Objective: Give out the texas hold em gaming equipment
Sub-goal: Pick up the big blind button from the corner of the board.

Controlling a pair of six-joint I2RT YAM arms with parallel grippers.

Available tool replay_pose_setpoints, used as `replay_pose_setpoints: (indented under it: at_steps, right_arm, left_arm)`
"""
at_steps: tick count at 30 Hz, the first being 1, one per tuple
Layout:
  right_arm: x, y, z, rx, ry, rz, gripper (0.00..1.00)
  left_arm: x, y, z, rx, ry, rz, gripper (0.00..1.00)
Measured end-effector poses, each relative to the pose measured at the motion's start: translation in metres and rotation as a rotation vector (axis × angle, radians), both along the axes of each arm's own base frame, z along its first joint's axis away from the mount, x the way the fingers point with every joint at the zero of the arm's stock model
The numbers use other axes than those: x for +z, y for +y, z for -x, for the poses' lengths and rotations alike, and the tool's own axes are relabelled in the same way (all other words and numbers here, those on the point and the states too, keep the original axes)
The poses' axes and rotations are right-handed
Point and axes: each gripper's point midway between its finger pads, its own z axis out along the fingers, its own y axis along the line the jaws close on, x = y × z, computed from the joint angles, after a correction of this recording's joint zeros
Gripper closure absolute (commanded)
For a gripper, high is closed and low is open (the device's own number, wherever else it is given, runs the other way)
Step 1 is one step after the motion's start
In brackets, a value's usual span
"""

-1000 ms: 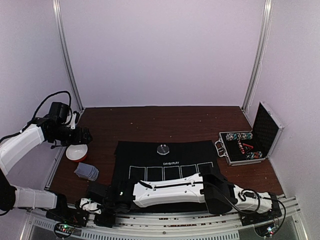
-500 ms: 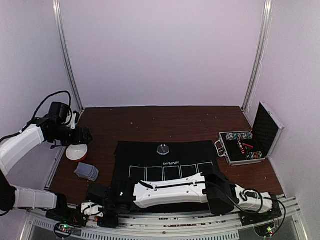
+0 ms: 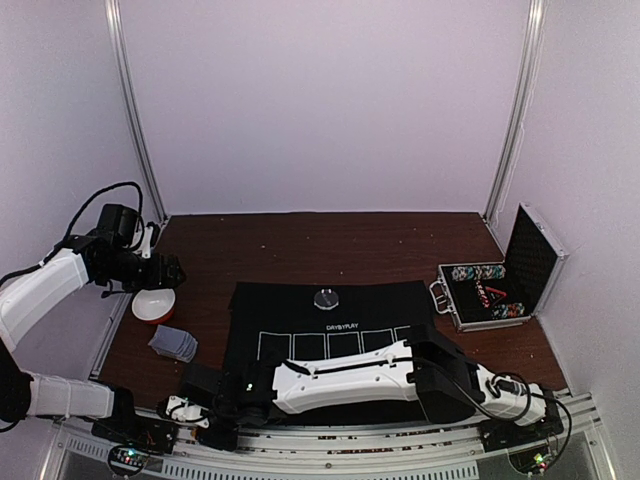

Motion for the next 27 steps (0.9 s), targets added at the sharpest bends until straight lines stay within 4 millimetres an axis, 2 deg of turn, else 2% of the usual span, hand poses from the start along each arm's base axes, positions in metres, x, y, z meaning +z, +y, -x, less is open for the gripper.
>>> replay_pose_setpoints:
  at_steps: [7,10,17,22,27]
  right_arm:
    - [-0.001,-0.001,-0.006,-0.047,-0.012,0.007,0.88]
    - [0.000,0.000,-0.008,-0.056,-0.017,0.005,1.00]
    - [0.009,-0.002,-0.012,-0.093,-0.016,0.004,1.00]
    - [0.047,0.000,-0.014,-0.109,-0.033,-0.051,1.00]
    - [0.104,-0.014,-0.030,-0.155,-0.135,-0.105,1.00]
  left_arm:
    - [0.000,0.000,0.001,-0.001,-0.002,0.002,0.06]
    - [0.000,0.000,0.001,-0.001,-0.002,0.002,0.06]
    - [0.000,0.000,0.001,-0.001,-0.002,0.002,0.06]
    - [0.000,0.000,0.001,-0.001,-0.002,0.001,0.06]
    - [0.000,0.000,0.001,-0.001,-0.002,0.001,0.06]
